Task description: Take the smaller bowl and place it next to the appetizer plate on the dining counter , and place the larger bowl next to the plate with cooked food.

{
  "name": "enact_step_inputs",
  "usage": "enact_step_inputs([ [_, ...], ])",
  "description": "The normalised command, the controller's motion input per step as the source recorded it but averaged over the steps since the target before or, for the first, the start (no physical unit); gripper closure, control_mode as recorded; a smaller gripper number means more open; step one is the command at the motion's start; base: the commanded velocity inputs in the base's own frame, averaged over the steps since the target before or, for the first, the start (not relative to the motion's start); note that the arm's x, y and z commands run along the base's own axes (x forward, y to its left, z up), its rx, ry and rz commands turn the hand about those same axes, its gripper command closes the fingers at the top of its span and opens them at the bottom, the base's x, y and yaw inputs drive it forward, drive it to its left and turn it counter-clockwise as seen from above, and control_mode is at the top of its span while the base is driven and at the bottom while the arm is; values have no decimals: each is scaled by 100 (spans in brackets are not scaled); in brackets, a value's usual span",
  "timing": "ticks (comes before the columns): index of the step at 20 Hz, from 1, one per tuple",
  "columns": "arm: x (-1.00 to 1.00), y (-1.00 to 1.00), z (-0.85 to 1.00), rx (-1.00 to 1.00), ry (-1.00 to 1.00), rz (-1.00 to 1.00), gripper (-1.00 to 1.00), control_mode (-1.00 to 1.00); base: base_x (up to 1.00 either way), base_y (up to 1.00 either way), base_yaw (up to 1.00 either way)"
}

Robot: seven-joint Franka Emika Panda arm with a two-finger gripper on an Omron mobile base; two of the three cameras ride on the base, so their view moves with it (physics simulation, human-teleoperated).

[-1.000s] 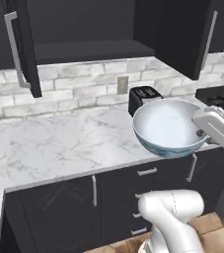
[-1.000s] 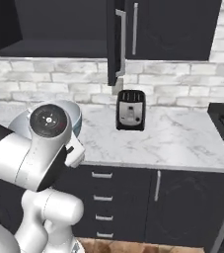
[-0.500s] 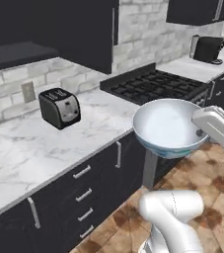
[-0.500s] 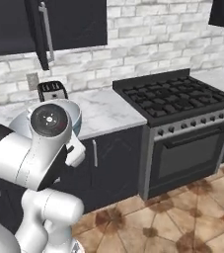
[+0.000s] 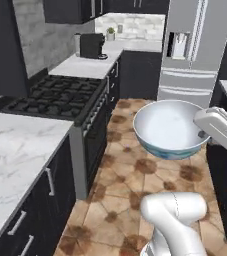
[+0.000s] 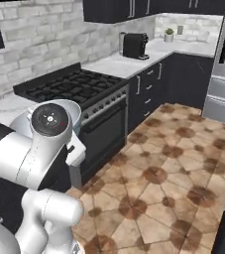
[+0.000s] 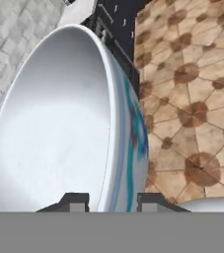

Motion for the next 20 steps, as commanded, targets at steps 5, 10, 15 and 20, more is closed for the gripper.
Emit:
enact_step_inputs([
  [5,0,0,0,0,0,0,100,100,0,0,-89],
  [10,0,0,0,0,0,0,100,100,0,-57,-68],
  [15,0,0,0,0,0,0,100,100,0,-100,-46],
  [20,0,0,0,0,0,0,100,100,12,-100,-48],
])
